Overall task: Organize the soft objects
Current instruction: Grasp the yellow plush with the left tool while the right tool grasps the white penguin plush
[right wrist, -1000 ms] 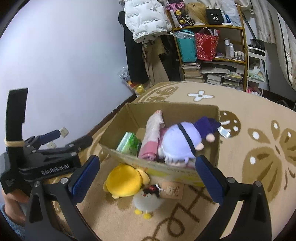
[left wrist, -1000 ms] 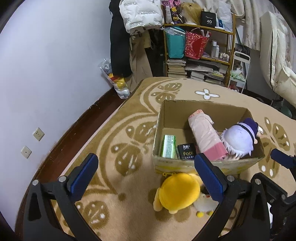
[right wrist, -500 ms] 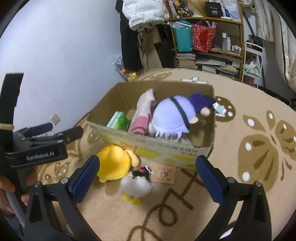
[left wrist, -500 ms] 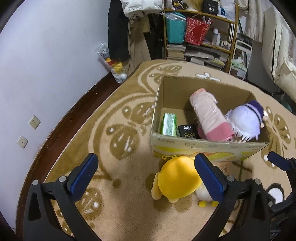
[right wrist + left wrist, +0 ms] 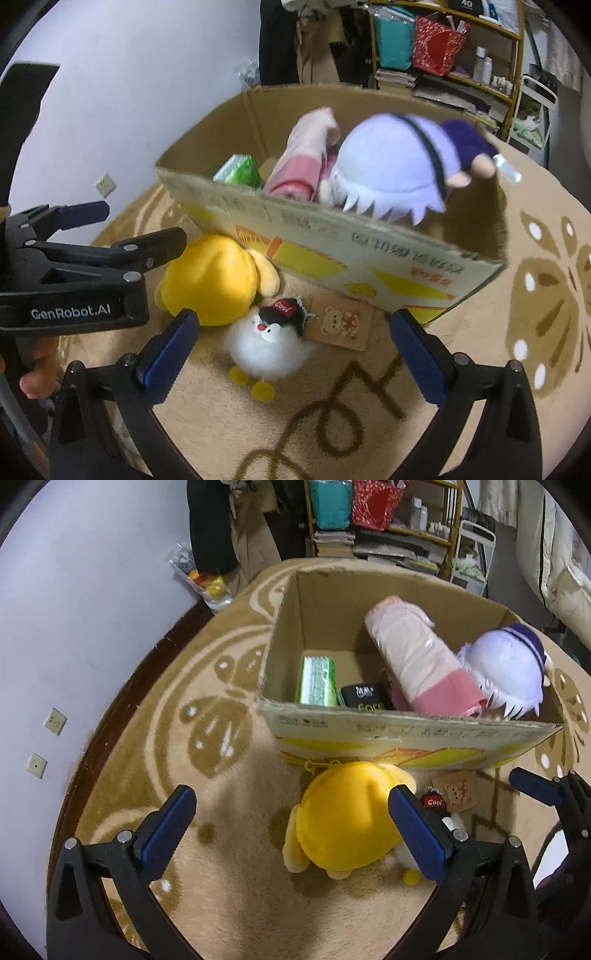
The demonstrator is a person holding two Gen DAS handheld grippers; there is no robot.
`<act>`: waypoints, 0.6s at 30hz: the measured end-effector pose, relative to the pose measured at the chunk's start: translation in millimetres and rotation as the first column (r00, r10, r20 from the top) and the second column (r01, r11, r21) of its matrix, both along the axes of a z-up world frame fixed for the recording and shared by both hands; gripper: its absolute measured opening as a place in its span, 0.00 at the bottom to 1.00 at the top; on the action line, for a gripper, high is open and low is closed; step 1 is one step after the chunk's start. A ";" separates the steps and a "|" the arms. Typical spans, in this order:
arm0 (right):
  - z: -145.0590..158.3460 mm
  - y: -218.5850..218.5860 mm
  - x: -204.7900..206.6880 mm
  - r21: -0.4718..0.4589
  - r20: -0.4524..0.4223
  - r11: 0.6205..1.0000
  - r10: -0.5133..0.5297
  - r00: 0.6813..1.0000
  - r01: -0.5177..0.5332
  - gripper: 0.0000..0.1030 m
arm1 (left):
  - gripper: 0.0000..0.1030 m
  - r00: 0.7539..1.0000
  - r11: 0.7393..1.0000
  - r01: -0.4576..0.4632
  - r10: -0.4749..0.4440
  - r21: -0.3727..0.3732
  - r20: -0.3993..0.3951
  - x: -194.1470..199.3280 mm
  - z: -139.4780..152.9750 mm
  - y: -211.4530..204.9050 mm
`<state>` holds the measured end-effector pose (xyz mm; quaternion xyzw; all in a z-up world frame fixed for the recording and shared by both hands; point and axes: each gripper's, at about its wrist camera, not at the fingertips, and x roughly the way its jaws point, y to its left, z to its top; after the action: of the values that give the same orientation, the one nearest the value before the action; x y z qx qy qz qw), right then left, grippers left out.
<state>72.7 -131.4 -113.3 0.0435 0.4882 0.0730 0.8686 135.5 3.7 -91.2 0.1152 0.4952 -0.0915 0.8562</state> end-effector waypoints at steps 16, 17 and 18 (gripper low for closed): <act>-43.6 5.5 21.0 -0.036 -0.095 0.998 0.049 0.994 -0.052 1.00 | 1.00 0.993 0.998 0.053 -0.055 -0.018 -0.108 14.6 -30.5 -18.5; -45.0 6.5 21.0 -0.040 -0.091 0.997 0.055 0.994 -0.059 1.00 | 1.00 0.992 0.998 0.065 -0.067 -0.019 -0.110 14.2 -30.4 -21.3; -45.8 7.7 21.0 -0.045 -0.088 0.997 0.063 0.994 -0.067 0.97 | 1.00 0.991 0.997 0.072 -0.074 -0.017 -0.108 13.8 -30.1 -23.6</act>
<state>93.8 -123.6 -159.0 0.0098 0.5283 0.0874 0.8445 149.3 -19.9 -121.4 0.1224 0.5358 -0.1322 0.8249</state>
